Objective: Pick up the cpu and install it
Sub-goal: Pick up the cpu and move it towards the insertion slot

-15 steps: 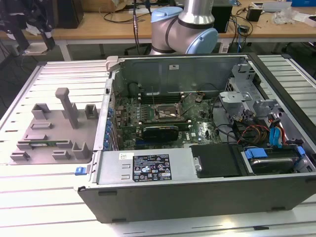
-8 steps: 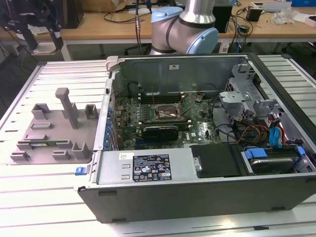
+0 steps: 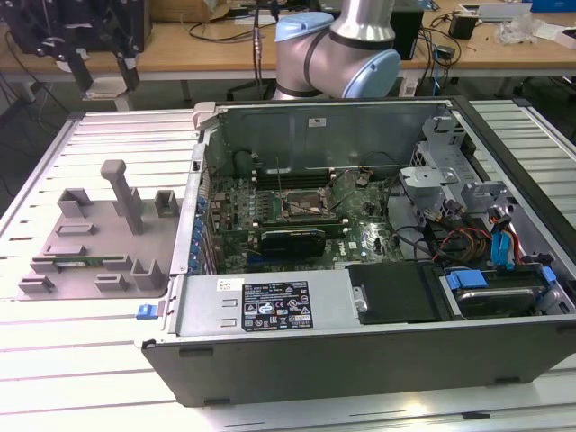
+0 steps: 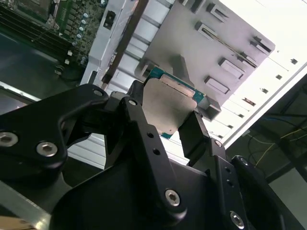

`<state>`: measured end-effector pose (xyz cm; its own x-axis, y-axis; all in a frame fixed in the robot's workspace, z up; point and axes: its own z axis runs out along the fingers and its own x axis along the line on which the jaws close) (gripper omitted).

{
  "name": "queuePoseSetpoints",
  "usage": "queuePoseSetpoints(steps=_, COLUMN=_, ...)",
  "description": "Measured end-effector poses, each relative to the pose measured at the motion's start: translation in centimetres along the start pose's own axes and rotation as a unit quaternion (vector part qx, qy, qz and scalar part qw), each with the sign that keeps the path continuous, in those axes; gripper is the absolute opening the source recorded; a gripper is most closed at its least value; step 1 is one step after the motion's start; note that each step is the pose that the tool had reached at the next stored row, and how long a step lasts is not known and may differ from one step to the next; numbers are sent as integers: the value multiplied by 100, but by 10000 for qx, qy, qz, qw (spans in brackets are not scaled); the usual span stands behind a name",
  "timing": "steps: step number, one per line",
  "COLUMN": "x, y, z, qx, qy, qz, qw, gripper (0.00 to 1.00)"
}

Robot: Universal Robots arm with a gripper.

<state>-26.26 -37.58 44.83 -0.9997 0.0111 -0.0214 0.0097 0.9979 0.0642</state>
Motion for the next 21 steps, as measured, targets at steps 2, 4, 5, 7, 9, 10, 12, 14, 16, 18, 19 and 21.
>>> queuePoseSetpoints(steps=2, x=-45, y=0, z=2, qx=0, qy=0, qz=0, qw=10000, gripper=54)
queuePoseSetpoints(steps=4, x=-87, y=1, z=5, qx=0, qy=0, qz=0, qw=10000, gripper=54)
queuePoseSetpoints(steps=5, x=-122, y=1, z=8, qx=-1, qy=-1, qz=0, qw=10000, gripper=54)
queuePoseSetpoints(steps=7, x=-204, y=2, z=13, qx=0, qy=0, qz=0, qw=10000, gripper=54)
queuePoseSetpoints(steps=9, x=-283, y=3, z=18, qx=0, qy=0, qz=0, qw=10000, gripper=54)
queuePoseSetpoints(steps=10, x=-329, y=3, z=21, qx=0, qy=0, qz=0, qw=10000, gripper=54)
queuePoseSetpoints(steps=12, x=-421, y=4, z=28, qx=0, qy=0, qz=0, qw=10000, gripper=54)
queuePoseSetpoints(steps=14, x=-488, y=5, z=33, qx=0, qy=0, qz=0, qw=10000, gripper=54)
queuePoseSetpoints(steps=16, x=-564, y=6, z=41, qx=0, qy=1, qz=1, qw=10000, gripper=54)
queuePoseSetpoints(steps=18, x=-636, y=5, z=50, qx=0, qy=0, qz=0, qw=10000, gripper=54)
queuePoseSetpoints(steps=19, x=-668, y=6, z=55, qx=0, qy=0, qz=0, qw=10000, gripper=54)
queuePoseSetpoints(steps=21, x=-775, y=6, z=69, qx=0, qy=1, qz=1, qw=10000, gripper=54)
